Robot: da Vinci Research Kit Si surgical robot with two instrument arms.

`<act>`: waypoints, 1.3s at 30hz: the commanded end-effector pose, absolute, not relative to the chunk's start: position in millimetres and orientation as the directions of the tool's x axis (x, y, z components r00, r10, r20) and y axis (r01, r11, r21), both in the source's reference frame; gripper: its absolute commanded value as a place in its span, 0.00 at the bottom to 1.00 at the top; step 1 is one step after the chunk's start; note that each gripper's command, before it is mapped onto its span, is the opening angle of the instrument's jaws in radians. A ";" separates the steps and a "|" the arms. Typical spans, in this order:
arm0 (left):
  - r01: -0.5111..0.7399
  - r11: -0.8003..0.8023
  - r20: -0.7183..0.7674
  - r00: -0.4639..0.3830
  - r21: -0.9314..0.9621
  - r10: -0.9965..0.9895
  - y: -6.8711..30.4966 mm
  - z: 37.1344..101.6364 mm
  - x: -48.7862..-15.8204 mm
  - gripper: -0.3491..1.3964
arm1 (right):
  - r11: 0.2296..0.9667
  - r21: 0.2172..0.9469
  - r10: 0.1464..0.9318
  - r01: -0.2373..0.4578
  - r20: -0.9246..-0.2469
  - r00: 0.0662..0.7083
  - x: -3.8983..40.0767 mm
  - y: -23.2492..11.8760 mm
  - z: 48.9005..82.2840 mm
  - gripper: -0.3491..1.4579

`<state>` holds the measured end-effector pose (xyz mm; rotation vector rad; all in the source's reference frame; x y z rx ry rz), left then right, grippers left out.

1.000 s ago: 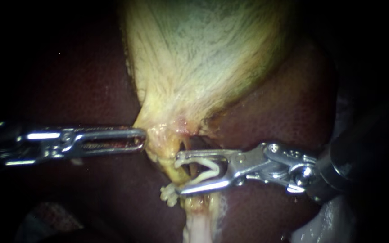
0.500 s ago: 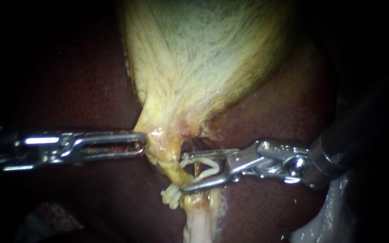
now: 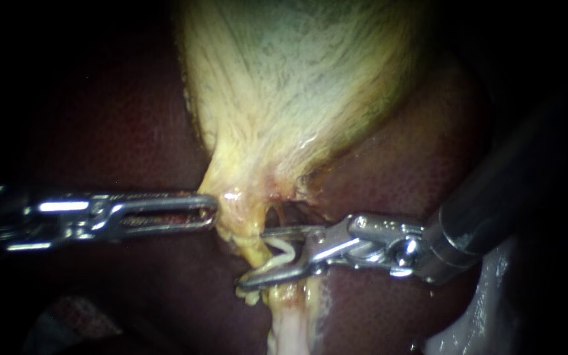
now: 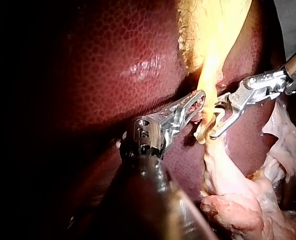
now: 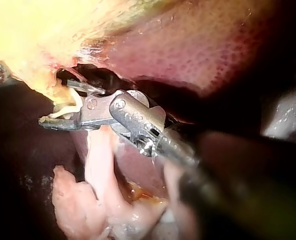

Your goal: Clipping third clip left tube

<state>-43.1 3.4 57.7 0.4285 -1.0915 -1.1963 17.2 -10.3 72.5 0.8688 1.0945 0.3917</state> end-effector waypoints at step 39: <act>0.523 0.366 0.445 -0.030 0.770 -0.895 3.3 58.0 -43.7 0.00 | 0.609 0.780 0.698 0.142 -0.613 0.369 18.2 -7.5 69.1 0.40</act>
